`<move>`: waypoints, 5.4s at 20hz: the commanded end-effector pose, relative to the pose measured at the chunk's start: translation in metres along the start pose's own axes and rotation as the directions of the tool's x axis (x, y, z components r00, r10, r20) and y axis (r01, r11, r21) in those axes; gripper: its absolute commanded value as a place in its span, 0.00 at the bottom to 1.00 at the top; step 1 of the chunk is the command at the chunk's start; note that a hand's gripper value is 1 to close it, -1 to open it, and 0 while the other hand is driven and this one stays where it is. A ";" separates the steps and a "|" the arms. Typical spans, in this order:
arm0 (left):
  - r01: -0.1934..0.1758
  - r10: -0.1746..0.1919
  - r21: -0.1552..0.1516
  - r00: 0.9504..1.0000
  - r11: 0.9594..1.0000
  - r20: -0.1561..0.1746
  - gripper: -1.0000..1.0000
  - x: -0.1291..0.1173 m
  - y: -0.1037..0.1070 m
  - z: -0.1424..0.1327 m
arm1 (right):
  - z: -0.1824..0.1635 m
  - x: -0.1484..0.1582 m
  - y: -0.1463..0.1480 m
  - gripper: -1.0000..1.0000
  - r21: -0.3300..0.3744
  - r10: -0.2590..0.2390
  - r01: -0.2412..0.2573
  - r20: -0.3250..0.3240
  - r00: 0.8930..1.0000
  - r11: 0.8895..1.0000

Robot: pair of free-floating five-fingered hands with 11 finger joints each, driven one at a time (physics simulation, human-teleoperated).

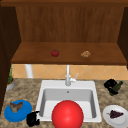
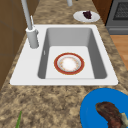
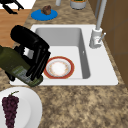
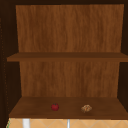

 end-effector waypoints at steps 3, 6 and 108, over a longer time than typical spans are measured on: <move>0.000 0.000 0.000 1.000 1.000 0.000 0.50 0.000 0.000 0.000 | -0.007 0.056 -0.003 1.00 0.042 0.050 -0.050 -0.018 0.999 0.998; 0.000 0.000 0.000 1.000 1.000 0.000 0.50 0.000 0.000 0.000 | -0.013 0.070 -0.003 1.00 0.035 0.103 -0.102 -0.047 0.994 0.994; 0.000 0.000 0.000 1.000 1.000 0.000 0.50 0.000 0.000 0.000 | -0.074 0.178 -0.049 0.00 0.398 -0.045 -0.119 0.381 0.924 0.910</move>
